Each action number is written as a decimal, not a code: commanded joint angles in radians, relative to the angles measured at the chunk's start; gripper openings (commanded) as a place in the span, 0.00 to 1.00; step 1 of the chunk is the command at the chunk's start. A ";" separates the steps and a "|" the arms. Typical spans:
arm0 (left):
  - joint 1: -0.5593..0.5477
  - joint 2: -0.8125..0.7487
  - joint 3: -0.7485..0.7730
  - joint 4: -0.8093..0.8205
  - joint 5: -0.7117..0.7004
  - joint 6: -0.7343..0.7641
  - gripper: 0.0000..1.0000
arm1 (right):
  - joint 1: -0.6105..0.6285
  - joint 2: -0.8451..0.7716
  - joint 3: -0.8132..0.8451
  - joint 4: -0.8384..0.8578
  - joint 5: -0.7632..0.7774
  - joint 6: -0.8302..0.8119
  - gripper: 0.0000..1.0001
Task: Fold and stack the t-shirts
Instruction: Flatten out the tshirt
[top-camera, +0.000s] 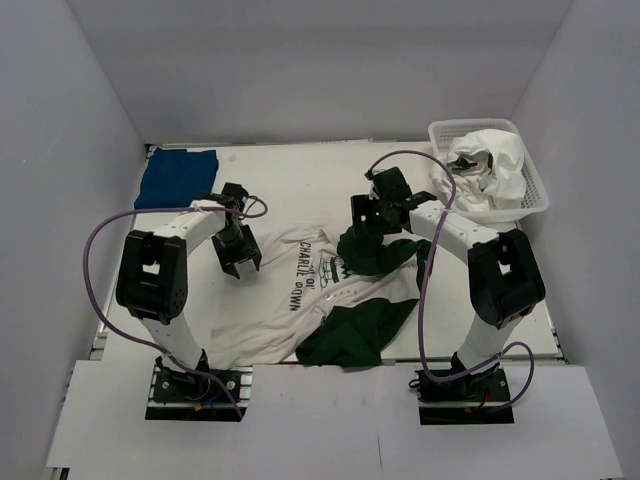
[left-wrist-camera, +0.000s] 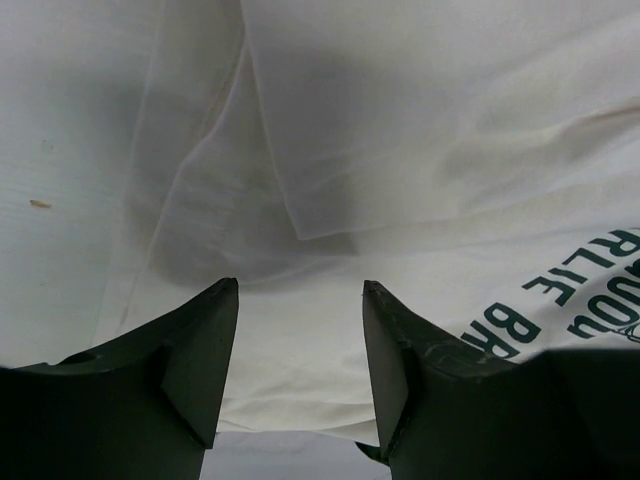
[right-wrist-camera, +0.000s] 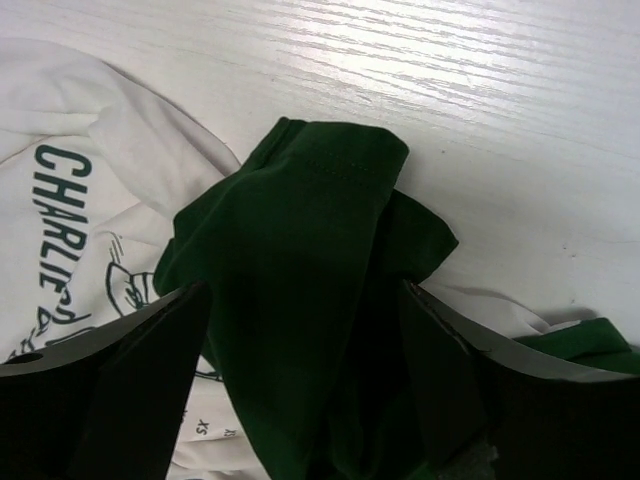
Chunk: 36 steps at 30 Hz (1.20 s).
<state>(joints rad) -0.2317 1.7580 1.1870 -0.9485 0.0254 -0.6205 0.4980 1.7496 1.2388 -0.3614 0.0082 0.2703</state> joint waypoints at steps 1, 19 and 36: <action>-0.006 0.024 0.039 0.036 -0.022 -0.007 0.63 | -0.007 0.010 0.028 0.050 -0.076 0.023 0.79; 0.008 0.140 0.172 0.030 0.007 0.004 0.00 | -0.016 0.019 0.033 0.050 -0.125 0.003 0.00; 0.054 0.174 0.541 -0.042 -0.068 -0.051 0.00 | -0.029 -0.174 0.001 0.191 0.199 -0.051 0.00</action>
<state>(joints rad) -0.2081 1.9095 1.6062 -0.9829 -0.0017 -0.6369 0.4843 1.6234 1.2282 -0.2707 0.0860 0.2504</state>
